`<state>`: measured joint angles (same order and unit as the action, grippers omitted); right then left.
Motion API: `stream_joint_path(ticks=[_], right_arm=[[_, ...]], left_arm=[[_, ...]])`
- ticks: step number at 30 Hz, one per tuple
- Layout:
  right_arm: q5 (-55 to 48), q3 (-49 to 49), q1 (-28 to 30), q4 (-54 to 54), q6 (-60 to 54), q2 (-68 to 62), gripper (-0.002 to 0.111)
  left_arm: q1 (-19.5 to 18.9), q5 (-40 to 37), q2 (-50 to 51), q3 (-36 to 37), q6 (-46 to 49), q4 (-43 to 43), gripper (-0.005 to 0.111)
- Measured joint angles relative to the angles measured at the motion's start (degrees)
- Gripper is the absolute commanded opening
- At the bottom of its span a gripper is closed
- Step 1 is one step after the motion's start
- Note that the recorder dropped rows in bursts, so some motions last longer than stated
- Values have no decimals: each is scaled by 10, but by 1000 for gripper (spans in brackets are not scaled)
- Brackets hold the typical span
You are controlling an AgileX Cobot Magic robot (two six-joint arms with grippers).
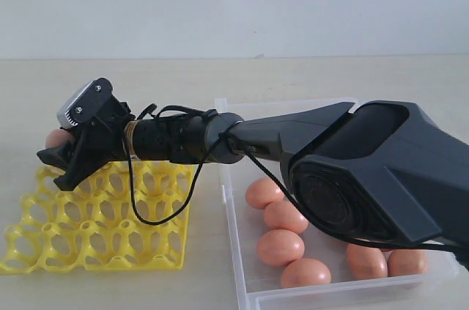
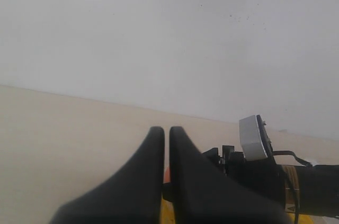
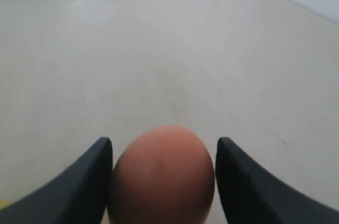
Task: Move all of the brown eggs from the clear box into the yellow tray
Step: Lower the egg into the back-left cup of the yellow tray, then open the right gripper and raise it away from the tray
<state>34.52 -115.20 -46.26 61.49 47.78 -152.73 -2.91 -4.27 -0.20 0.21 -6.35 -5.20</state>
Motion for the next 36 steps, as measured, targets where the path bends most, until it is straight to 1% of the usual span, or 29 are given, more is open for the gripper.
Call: stream_joint_path(ticks=[10, 14, 17, 18, 19, 20, 21, 22, 23, 24, 25, 30, 36], right_arm=[[-2, 0, 0, -36, 6, 8, 52], [-9, 0, 0, -39, 10, 56, 52], [-34, 0, 0, -32, 48, 92, 52], [-47, 0, 0, -21, 69, 103, 49], [-79, 0, 0, 22, 117, 123, 44], [-93, 0, 0, 54, 145, 134, 27], [-114, 0, 0, 132, 211, 153, 15], [-120, 0, 0, 185, 255, 163, 0], [-119, 0, 0, 285, 343, 180, 0], [-109, 0, 0, 318, 384, 187, 0], [-72, 0, 2, 352, 436, 199, 0], [49, 3, 20, 375, 536, 220, 0], [164, 13, 64, 377, 587, 228, 0]], left_arm=[[0, 0, 0, 0, 0, 0, 4], [0, 0, 0, 0, 0, 0, 4], [0, 0, 0, 0, 0, 0, 4], [0, 0, 0, 0, 0, 0, 4], [0, 0, 0, 0, 0, 0, 4], [0, 0, 0, 0, 0, 0, 4], [0, 0, 0, 0, 0, 0, 4], [0, 0, 0, 0, 0, 0, 4], [0, 0, 0, 0, 0, 0, 4], [0, 0, 0, 0, 0, 0, 4], [0, 0, 0, 0, 0, 0, 4], [0, 0, 0, 0, 0, 0, 4], [0, 0, 0, 0, 0, 0, 4]])
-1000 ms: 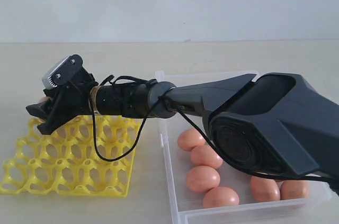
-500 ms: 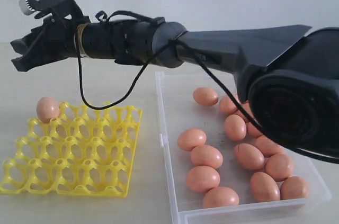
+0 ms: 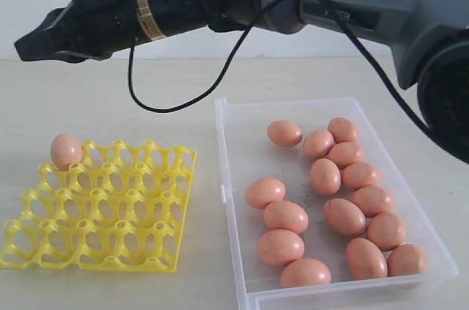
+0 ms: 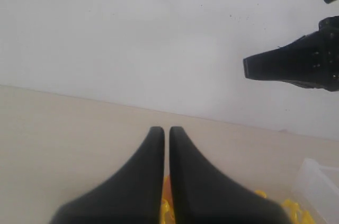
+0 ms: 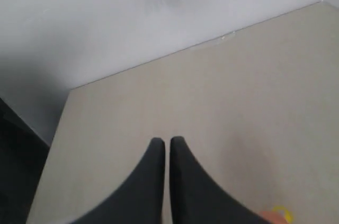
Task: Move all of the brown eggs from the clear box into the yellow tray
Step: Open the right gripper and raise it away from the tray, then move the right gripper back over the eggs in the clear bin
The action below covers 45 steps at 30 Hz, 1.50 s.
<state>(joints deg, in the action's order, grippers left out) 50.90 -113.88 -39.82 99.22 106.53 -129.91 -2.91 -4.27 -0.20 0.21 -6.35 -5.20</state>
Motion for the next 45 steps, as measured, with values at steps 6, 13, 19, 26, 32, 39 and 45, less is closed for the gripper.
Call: stream_joint_path(ticks=[6, 13, 19, 26, 32, 39, 45], right_arm=[[0, 88, 43, 3, -29, 11, 0], [-98, 222, 57, 11, -129, 54, 0], [-220, 333, 57, 9, -203, 145, 0], [-544, 459, 57, 11, -241, 246, 0], [-788, 527, 61, -106, -384, 271, 0], [-818, 522, 112, -469, -706, 271, 0], [-842, 495, 185, -829, -1012, 271, 0]], left_arm=[[0, 0, 0, 0, 0, 0, 4], [0, 0, 0, 0, 0, 0, 4], [0, 0, 0, 0, 0, 0, 4], [0, 0, 0, 0, 0, 0, 4], [0, 0, 0, 0, 0, 0, 4], [0, 0, 0, 0, 0, 0, 4], [0, 0, 0, 0, 0, 0, 4]])
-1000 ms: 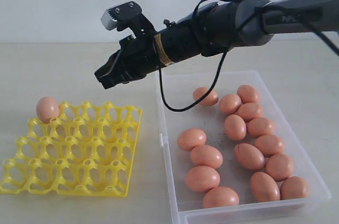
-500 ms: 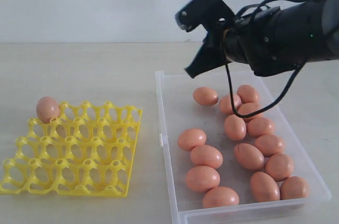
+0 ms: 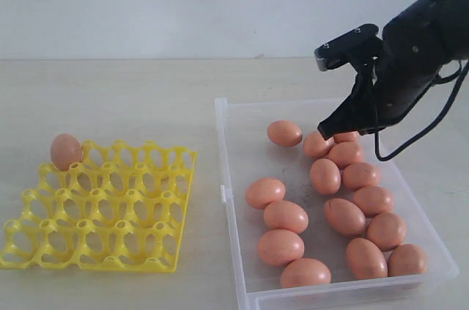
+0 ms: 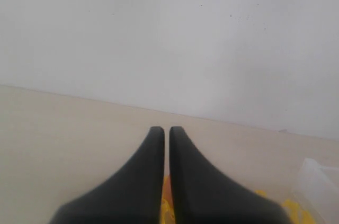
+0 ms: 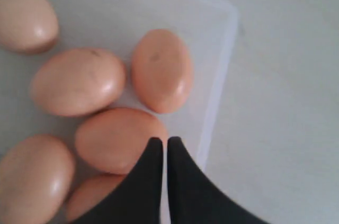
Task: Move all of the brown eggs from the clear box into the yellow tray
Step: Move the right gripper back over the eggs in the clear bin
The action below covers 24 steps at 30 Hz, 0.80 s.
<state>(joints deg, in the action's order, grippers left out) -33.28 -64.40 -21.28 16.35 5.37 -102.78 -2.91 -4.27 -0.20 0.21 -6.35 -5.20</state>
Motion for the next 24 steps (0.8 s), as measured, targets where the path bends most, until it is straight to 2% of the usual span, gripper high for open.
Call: stream_joint_path(ticks=[4, 7, 9, 12, 15, 24], right_arm=[[-22, -13, 10, -177, -161, 0, 0], [-35, -18, 10, -261, -235, 0, 7], [-53, -26, 10, -286, -249, 0, 19], [-80, -33, 10, -298, -247, 0, 44], [-92, -33, 10, -303, -224, 0, 61], [-95, -34, 10, -310, -177, -36, 58]], left_arm=[[0, 0, 0, 0, 0, 0, 4], [0, 0, 0, 0, 0, 0, 4], [0, 0, 0, 0, 0, 0, 4], [0, 0, 0, 0, 0, 0, 4], [0, 0, 0, 0, 0, 0, 4], [0, 0, 0, 0, 0, 0, 4]])
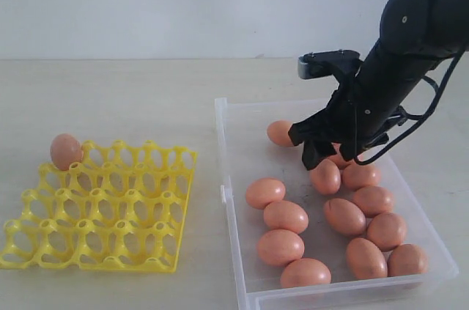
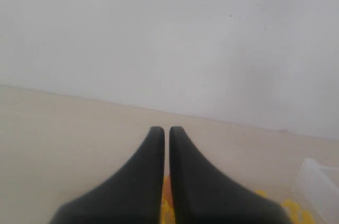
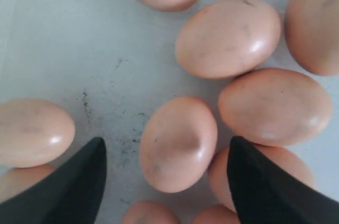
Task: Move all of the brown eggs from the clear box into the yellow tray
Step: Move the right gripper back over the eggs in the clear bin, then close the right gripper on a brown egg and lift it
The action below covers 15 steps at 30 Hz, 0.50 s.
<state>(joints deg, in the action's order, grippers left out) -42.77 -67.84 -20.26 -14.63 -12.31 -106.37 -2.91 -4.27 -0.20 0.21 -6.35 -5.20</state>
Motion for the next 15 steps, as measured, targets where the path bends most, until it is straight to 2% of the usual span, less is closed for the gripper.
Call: stream_joint_path(ticks=[15], right_arm=[[34, -1, 0, -8, 12, -58, 57]], left_arm=[[0, 0, 0, 0, 0, 0, 4]])
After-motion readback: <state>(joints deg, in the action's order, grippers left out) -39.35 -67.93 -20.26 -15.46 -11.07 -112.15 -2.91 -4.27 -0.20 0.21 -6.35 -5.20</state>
